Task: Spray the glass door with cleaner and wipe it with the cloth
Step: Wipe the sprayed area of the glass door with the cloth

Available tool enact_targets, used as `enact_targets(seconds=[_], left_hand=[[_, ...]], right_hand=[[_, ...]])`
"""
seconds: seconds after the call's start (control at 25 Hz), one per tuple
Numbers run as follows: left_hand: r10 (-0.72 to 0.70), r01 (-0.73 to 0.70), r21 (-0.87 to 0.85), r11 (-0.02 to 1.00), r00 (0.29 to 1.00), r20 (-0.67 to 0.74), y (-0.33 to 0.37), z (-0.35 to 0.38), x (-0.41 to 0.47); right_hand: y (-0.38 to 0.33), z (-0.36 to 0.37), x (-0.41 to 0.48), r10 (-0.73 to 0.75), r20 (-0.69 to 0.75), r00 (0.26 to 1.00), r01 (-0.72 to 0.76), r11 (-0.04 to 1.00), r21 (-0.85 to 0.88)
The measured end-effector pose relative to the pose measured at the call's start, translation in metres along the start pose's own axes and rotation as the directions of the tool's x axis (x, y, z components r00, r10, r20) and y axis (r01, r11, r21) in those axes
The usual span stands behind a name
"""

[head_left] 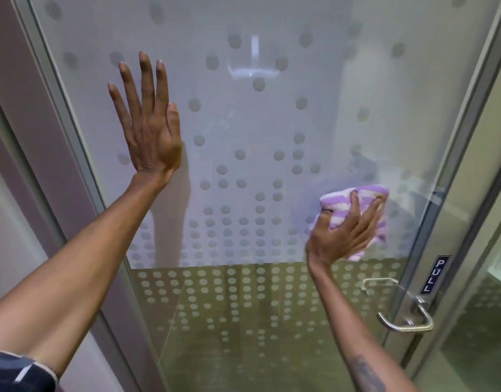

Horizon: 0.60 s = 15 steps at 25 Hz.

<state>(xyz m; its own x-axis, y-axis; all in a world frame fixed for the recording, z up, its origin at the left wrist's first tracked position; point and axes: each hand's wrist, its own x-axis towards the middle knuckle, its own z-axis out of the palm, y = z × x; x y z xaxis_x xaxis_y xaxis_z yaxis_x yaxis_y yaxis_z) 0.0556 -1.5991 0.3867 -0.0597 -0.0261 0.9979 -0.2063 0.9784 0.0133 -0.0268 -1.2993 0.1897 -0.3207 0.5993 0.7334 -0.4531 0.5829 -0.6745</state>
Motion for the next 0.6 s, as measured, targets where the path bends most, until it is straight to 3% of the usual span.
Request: enact_targets(seconds=[0.08,0.16,0.32,0.4,0.48,0.52,0.56,0.6], left_hand=[[0.005,-0.005,0.003,1.0,1.0,-0.013,0.0,0.002,-0.001],[0.005,-0.004,0.003,1.0,1.0,-0.02,-0.001,0.002,0.0],[0.019,-0.019,0.008,1.0,1.0,-0.016,-0.004,0.001,-0.001],[0.033,-0.033,-0.001,0.999,0.999,-0.013,-0.004,0.0,-0.001],[0.039,-0.039,-0.004,0.999,0.999,-0.014,-0.005,0.001,-0.001],[0.038,-0.038,-0.005,0.999,0.999,-0.014,-0.006,0.001,-0.001],[0.037,-0.037,-0.006,0.999,0.999,-0.016,-0.006,0.001,0.0],[0.035,-0.035,-0.007,0.999,0.999,-0.021,-0.006,0.001,0.0]], right_hand=[[-0.044,0.011,-0.029,0.101,-0.006,0.995,-0.101,0.993,0.068],[-0.082,0.019,-0.063,0.084,0.061,0.995,-0.088,0.994,0.067],[-0.131,0.029,-0.127,-0.233,0.244,0.941,0.202,0.968,0.146],[-0.123,0.03,-0.139,-0.518,0.277,0.809,0.452,0.851,0.27],[-0.091,0.029,-0.135,-0.808,0.251,0.533,0.728,0.589,0.35],[-0.072,0.028,-0.128,-0.881,0.248,0.403,0.806,0.47,0.359],[-0.052,0.025,-0.118,-0.907,0.259,0.332,0.844,0.409,0.347],[-0.033,0.021,-0.107,-0.904,0.281,0.323,0.858,0.405,0.317]])
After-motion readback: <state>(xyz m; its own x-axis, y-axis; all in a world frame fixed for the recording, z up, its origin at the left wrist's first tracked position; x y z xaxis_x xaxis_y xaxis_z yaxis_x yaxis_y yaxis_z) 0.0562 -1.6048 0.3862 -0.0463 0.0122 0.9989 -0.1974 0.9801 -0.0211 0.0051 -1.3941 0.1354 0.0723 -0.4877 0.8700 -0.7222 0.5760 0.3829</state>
